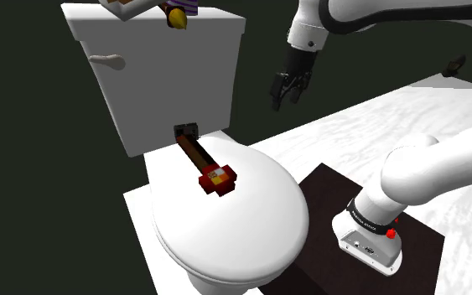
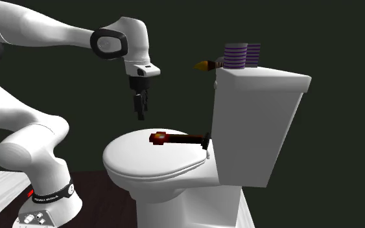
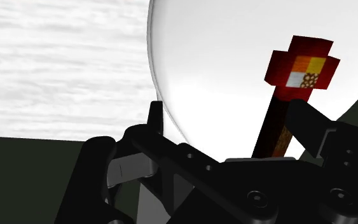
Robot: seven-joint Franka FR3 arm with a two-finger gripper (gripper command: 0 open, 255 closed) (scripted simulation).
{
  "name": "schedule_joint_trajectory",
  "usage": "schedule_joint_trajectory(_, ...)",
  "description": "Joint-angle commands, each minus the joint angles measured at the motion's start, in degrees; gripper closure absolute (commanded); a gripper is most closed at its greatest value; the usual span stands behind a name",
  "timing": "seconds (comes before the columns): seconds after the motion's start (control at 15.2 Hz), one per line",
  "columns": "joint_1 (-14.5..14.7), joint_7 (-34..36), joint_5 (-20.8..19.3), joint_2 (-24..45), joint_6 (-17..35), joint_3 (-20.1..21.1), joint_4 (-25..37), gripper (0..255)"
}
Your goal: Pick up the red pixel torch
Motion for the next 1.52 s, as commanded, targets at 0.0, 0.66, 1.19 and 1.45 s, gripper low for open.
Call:
schedule_joint_trajectory(0.0,0.59,1.16,0.64,3.41,3.42,1.87,0.01,0)
schedule_joint_trajectory(0.66,2.16,7.87,-0.32,22.95,17.18,10.35,5.38,0)
schedule_joint_trajectory(1.19,3.73,15.89,-7.44,41.03,24.5,15.05,14.65,0)
schedule_joint_trajectory(1.45,5.05,18.71,-10.68,47.2,26.47,15.41,18.06,0)
